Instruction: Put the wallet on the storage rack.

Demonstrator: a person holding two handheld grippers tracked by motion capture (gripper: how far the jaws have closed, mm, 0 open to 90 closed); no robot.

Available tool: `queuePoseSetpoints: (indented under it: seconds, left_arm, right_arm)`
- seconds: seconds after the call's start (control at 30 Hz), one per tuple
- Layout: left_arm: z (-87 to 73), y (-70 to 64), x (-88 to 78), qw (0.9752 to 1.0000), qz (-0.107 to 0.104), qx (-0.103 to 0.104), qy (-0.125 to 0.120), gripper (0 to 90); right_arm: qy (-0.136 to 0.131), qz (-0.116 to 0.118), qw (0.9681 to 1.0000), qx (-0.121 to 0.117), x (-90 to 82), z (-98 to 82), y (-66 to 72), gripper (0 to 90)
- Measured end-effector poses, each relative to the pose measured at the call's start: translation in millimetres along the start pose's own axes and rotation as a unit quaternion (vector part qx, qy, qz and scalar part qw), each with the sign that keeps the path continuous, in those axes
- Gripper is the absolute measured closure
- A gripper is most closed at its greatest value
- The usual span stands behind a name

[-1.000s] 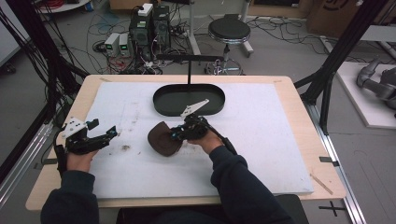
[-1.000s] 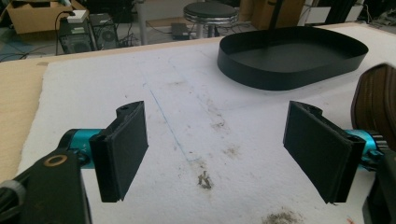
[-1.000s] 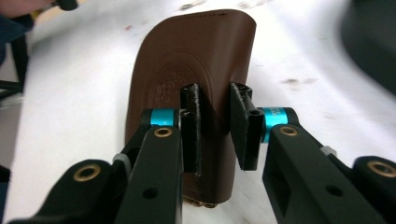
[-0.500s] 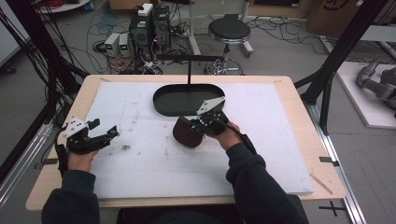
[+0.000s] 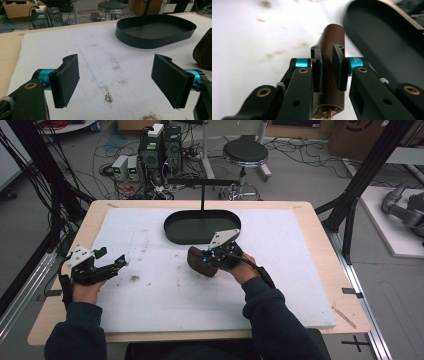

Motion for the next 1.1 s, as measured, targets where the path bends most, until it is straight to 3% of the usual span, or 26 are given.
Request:
queuePoseSetpoints:
  seconds: [0.23, 0.67, 0.77, 0.83, 0.93, 1.1]
  left_arm:
    - [-0.1, -0.3, 0.3, 1.0000, -0.001, -0.001, 0.001, 22.4]
    - [-0.8, 0.4, 0.3, 1.0000, -0.001, -0.002, 0.003, 22.4]
    - [-1.0, 0.7, 0.3, 1.0000, 0.000, -0.003, 0.003, 22.4]
    - [-0.9, 0.6, 0.3, 1.0000, 0.000, -0.003, 0.003, 22.4]
    - [-0.7, 0.2, 0.5, 1.0000, -0.002, -0.002, 0.002, 22.4]
    - [0.4, -1.8, 0.5, 1.0000, -0.007, 0.003, -0.004, 22.4]
  right_arm:
    - [-0.013, 0.025, 0.9996, 0.007, -4.1, -3.4, 3.8, 74.2]
    - [-0.027, 0.019, 0.9993, 0.017, -6.9, -3.0, -0.8, 66.0]
    - [-0.032, 0.015, 0.9992, 0.018, -7.8, -2.7, -2.7, 59.9]
    - [-0.035, 0.012, 0.9989, 0.029, -9.2, -3.0, -1.8, 51.0]
    - [-0.045, -0.005, 0.9987, 0.026, -7.1, -4.9, -4.4, 35.9]
    - [-0.008, 0.005, 0.9989, 0.046, 12.1, -20.8, -2.0, 34.4]
Point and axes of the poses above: each handheld gripper's, and its own axes: x roughly forward along the jaws, z roughly out of its top, y roughly to its left, the point moved 6 cm from there along x, roughly forward along the jaws, and after that the axes turned 5 degrees about x, right-handed, at the moved point
